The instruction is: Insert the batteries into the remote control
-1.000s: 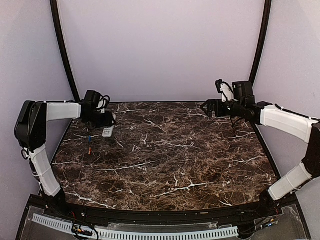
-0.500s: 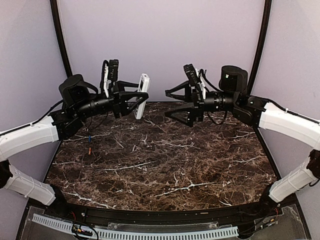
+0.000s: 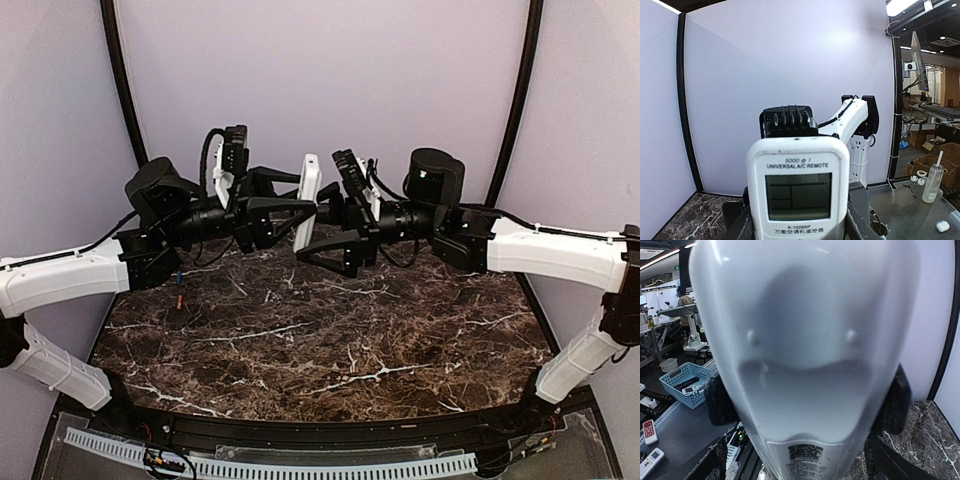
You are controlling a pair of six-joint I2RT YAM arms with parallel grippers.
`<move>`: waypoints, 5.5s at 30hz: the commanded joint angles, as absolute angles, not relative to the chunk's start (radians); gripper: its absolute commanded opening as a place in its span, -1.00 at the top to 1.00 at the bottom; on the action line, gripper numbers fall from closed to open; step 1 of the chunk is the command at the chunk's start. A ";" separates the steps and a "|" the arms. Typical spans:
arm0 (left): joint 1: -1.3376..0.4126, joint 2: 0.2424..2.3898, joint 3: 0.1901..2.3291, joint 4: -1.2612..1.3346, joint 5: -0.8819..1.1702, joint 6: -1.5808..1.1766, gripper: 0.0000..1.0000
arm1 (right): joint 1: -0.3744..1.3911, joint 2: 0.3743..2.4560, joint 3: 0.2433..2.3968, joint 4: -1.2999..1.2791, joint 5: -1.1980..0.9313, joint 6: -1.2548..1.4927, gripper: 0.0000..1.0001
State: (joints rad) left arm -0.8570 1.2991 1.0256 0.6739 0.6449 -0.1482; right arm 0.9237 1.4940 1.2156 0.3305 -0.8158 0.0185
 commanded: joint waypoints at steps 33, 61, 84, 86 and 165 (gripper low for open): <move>-0.870 1.100 1.084 -0.053 0.395 -0.046 -0.80 | 1.026 1.405 1.346 -0.339 0.049 -0.596 0.94; -0.871 1.282 1.212 -0.128 0.328 -0.322 -0.13 | 1.098 1.520 1.410 -0.311 0.130 -0.669 0.97; -0.871 1.220 1.089 0.119 0.169 -0.411 0.03 | 1.116 1.536 1.425 -0.176 0.180 -0.545 0.96; -0.870 1.223 1.094 0.126 0.163 -0.411 0.03 | 1.117 1.543 1.427 -0.178 0.181 -0.548 0.96; -0.883 1.104 0.827 0.803 0.313 -0.498 1.00 | 0.900 1.459 1.259 0.413 -0.820 0.335 0.38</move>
State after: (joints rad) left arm -0.8825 1.1107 0.8177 0.7677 0.3283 -0.5159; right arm 0.8864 1.4563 1.2327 0.4141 -0.7761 0.3370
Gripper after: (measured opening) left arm 0.181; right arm 0.370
